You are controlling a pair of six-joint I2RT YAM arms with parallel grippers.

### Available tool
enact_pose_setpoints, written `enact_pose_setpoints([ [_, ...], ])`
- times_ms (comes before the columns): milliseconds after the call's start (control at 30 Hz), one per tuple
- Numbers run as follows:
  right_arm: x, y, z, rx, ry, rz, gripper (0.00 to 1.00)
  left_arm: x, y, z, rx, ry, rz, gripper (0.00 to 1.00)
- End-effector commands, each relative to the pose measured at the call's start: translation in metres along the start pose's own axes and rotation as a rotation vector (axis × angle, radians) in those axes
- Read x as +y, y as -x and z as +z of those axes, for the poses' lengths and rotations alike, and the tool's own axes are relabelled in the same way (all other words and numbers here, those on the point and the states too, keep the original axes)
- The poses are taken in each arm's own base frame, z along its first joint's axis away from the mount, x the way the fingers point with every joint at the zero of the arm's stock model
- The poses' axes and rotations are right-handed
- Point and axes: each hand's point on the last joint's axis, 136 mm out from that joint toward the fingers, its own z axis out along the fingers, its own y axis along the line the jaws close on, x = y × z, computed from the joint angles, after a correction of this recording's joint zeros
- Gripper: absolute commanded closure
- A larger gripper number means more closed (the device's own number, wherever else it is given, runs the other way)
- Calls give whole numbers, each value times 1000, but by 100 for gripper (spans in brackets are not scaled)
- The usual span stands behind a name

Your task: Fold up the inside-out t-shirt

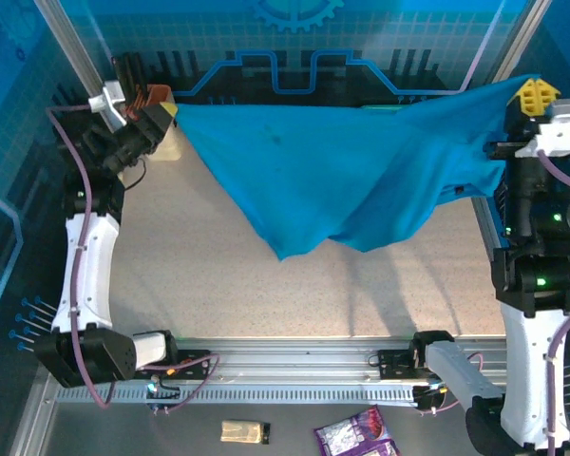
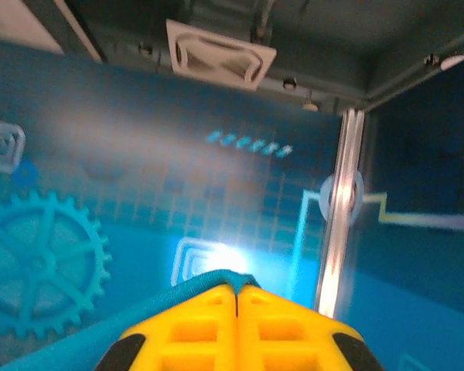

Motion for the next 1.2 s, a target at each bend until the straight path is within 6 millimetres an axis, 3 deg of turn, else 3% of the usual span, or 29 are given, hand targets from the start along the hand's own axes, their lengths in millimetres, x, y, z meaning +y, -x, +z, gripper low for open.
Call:
enact_pose_setpoints([
  [0, 21, -39, 15, 69, 80, 133, 100, -94, 50, -23, -96, -123, 190, 100],
  [100, 51, -83, 22, 154, 189, 256, 100, -152, 73, -36, -135, -182, 290, 100],
  [133, 56, -90, 22, 171, 207, 273, 100, -159, 76, -37, -138, -189, 299, 100],
  [200, 55, -94, 21, 185, 204, 259, 100, -153, 74, -36, -131, -176, 283, 100],
  [233, 49, -90, 18, 178, 174, 232, 100, -140, 70, -33, -119, -154, 259, 100],
  [367, 29, -61, 6, 124, 104, 147, 100, -101, 49, -30, -89, -99, 180, 100],
  [567, 39, -42, -10, 109, 194, 164, 100, -112, 40, -51, -132, -67, 218, 100],
  [700, 44, -43, -8, 115, 219, 169, 100, -111, 38, -54, -131, -47, 233, 100],
  [800, 49, -59, 5, 154, 230, 177, 100, -81, 38, -41, -114, 1, 198, 100],
  [867, 56, -79, 18, 200, 239, 180, 100, -49, 37, -25, -92, 31, 159, 100],
  [967, 69, -120, 40, 294, 259, 194, 100, 3, 35, 2, -40, 86, 90, 100],
  [1167, 104, -225, 84, 485, 297, 234, 100, 113, 23, 69, 98, 195, -39, 100],
])
